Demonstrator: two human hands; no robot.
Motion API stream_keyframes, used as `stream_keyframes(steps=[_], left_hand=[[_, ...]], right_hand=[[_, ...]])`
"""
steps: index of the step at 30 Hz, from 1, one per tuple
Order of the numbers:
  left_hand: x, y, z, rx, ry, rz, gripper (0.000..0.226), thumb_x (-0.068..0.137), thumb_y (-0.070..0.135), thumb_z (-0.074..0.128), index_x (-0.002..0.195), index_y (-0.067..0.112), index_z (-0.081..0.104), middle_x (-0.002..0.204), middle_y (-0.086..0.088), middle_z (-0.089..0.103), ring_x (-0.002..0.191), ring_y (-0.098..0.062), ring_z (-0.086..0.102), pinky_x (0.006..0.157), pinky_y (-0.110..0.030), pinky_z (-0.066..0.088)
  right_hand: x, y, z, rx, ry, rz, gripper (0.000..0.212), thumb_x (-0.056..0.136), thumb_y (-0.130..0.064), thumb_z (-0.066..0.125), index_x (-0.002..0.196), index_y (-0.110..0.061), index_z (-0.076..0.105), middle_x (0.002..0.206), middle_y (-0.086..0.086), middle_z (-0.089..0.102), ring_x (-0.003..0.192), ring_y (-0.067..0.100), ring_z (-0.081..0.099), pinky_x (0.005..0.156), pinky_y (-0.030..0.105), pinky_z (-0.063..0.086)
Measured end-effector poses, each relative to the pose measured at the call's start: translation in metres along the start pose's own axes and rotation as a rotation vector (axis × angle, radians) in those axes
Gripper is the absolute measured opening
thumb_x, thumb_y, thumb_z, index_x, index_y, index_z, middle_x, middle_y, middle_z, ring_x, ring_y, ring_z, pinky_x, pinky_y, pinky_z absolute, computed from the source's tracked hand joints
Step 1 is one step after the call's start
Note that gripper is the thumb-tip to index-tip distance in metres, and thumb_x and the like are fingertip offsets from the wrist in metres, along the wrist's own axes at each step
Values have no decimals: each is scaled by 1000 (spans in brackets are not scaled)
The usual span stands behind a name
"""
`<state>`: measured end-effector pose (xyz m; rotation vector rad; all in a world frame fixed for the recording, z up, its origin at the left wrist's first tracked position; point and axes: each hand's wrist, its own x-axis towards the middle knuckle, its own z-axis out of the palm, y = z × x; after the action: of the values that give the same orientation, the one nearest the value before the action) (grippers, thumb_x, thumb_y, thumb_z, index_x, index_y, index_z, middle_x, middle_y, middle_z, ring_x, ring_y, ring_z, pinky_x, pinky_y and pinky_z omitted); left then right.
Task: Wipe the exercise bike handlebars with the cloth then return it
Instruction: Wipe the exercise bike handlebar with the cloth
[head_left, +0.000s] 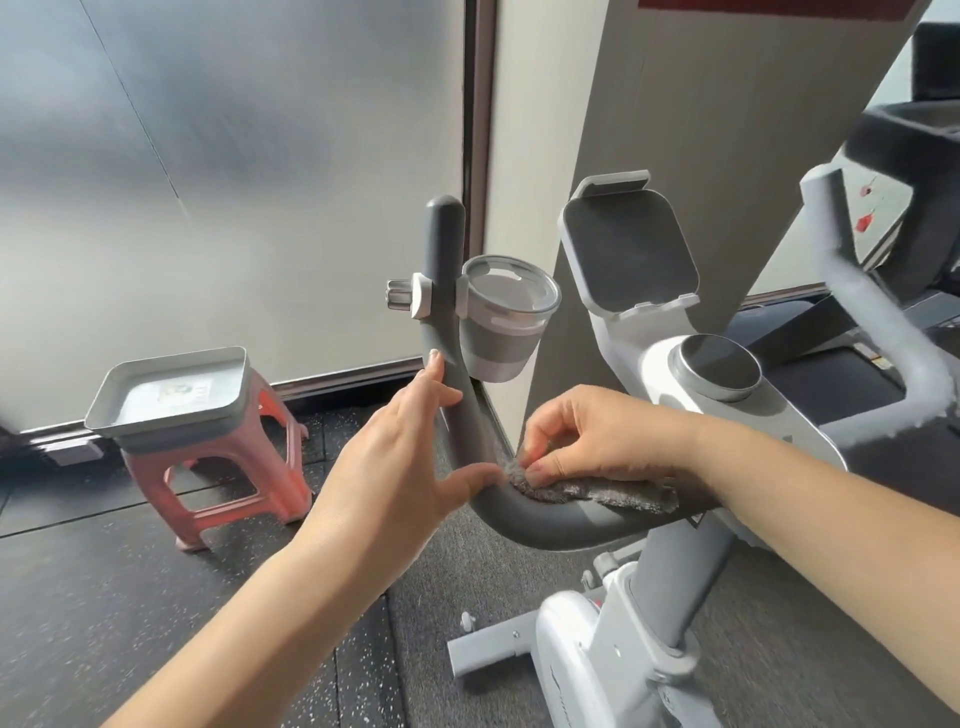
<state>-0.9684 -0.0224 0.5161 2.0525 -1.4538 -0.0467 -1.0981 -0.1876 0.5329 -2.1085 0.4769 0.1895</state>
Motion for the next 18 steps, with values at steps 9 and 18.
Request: stream_keyframes(steps=[9,18], left_hand=[[-6,9,6,-7,-16,-28,68,64,51,74,119,23,44,153,10,20,134,-9,32,92,-12,22],[-8,17,9,-16,-74,-33,89,56,63,69,130,25,36,156,9,0,142,-5,8,107,-15,10]], right_hand=[[-6,-5,2,-50,41,-31,11,79,-21,75,74,-28,67,80,-13,71,77,-4,62,78,9,46],[-27,-12,-43,-456,-248,89,17,81,-33,72,95,-42,69,103,-22,70,97,-3,62,93,17,45]])
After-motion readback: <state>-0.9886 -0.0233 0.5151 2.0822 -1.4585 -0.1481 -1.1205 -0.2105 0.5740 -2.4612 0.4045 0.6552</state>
